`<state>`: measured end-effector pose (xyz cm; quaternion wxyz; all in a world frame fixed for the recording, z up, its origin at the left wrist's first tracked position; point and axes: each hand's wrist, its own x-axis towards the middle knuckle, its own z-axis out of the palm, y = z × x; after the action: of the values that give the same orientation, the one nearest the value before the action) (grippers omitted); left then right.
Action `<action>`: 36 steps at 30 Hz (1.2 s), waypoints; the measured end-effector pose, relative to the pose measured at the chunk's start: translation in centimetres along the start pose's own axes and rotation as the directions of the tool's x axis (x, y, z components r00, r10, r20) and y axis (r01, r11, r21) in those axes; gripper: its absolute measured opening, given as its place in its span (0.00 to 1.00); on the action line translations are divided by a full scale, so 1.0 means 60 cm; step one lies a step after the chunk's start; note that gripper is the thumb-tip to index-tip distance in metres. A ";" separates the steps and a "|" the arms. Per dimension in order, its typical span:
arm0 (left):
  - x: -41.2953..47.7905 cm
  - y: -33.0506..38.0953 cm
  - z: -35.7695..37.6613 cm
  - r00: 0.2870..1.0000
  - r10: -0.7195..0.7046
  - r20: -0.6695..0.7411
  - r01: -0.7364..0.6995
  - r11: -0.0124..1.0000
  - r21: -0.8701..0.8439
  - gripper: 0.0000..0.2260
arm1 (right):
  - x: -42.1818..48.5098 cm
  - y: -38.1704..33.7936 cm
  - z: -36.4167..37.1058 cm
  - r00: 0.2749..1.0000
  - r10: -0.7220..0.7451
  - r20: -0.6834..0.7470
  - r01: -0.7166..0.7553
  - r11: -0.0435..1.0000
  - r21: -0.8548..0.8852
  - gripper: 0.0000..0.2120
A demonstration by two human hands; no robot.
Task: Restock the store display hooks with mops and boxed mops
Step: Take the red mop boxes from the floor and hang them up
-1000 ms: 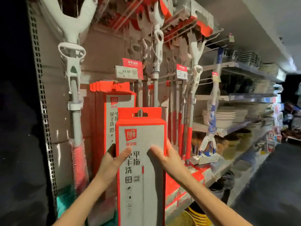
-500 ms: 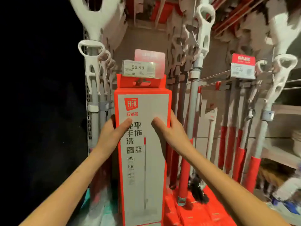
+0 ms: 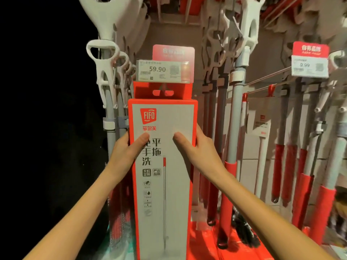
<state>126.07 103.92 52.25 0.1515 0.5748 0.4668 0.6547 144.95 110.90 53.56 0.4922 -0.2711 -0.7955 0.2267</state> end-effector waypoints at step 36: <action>-0.547 0.050 -0.154 0.893 -0.392 -0.220 0.412 0.909 0.056 0.06 | -0.444 -0.115 0.097 0.888 0.313 0.337 -0.400 0.886 0.232 0.20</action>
<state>128.43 74.20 35.47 0.2056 0.4025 0.6212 0.6402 148.07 87.76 37.91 0.3543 -0.3012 -0.7517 0.4676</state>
